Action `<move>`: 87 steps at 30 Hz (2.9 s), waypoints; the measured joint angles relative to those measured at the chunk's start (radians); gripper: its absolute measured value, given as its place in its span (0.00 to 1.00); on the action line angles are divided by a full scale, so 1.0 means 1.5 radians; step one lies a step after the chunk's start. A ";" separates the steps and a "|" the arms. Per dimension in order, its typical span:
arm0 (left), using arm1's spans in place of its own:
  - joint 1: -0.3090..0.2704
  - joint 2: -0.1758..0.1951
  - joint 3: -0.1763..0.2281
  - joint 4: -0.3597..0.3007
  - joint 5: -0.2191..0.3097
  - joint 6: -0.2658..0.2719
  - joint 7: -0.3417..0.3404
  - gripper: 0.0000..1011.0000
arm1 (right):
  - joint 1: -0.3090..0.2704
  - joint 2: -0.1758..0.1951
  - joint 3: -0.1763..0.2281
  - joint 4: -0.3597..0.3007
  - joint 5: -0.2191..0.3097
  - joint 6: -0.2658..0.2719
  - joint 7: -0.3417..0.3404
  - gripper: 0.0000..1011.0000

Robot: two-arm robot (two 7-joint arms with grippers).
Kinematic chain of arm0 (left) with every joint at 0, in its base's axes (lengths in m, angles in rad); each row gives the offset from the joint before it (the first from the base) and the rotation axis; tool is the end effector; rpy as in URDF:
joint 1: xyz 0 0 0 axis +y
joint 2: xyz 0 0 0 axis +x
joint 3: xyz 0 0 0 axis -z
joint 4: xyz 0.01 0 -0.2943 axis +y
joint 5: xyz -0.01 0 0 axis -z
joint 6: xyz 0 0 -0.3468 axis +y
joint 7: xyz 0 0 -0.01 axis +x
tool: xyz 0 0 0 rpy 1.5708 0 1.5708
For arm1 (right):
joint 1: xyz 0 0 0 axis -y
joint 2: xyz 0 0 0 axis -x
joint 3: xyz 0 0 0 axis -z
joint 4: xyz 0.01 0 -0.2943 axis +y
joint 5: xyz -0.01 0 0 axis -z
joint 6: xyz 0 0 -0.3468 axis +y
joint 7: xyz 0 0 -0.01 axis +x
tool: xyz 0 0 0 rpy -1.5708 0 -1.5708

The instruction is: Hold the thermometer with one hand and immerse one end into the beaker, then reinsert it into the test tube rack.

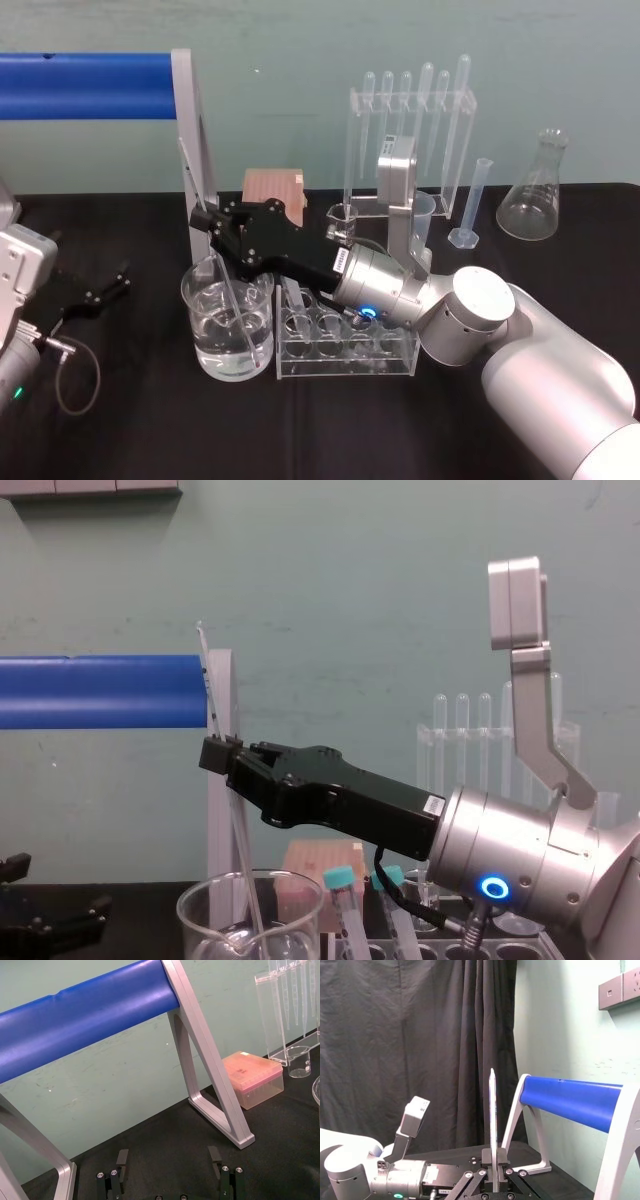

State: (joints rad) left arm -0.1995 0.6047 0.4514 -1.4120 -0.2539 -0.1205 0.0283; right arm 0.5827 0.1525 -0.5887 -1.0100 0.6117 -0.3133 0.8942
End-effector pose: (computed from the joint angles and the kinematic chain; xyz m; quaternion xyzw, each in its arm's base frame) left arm 0.3947 0.0751 -0.3130 0.1415 -0.1325 0.5799 0.7913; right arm 0.4953 0.0930 -0.2846 0.1291 -0.0401 -0.1575 0.9782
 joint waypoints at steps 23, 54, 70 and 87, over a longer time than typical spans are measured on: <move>0.000 0.000 0.000 0.000 0.000 0.000 0.000 1.00 | 0.002 0.000 -0.001 0.003 0.000 0.001 0.000 0.06; 0.000 0.000 0.000 0.000 0.000 0.000 0.000 1.00 | 0.024 0.026 0.049 -0.125 0.082 0.045 0.017 0.05; 0.000 0.000 0.000 0.000 0.000 0.000 0.000 1.00 | -0.062 0.185 0.144 -0.363 0.133 0.099 -0.086 0.06; 0.000 0.000 0.000 0.000 0.000 0.000 0.000 1.00 | -0.142 0.228 0.125 -0.363 0.113 0.069 -0.101 0.05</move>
State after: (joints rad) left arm -0.1995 0.6047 0.4514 -1.4120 -0.2539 -0.1206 0.0283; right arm 0.3704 0.4947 -0.4005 -1.5542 0.7811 -0.2095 0.7432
